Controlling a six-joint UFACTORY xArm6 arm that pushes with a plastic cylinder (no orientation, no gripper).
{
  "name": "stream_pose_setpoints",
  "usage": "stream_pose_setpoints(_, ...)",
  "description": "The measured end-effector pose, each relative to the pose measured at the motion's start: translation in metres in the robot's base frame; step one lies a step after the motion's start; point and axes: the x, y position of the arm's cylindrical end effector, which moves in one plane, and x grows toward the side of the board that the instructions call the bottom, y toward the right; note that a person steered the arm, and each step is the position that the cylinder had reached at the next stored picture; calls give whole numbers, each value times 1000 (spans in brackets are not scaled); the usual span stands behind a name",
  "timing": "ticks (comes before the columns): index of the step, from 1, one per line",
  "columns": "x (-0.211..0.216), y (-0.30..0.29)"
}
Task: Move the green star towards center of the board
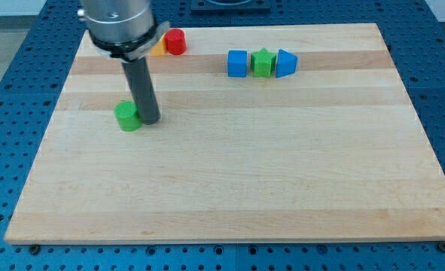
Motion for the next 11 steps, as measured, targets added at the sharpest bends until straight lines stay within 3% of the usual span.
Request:
stream_pose_setpoints(2, 0, -32)
stream_pose_setpoints(3, -1, -9)
stream_pose_setpoints(5, -21, 179)
stream_pose_setpoints(6, -69, 276)
stream_pose_setpoints(7, -120, 319)
stream_pose_setpoints(9, -163, 230)
stream_pose_setpoints(11, -106, 160)
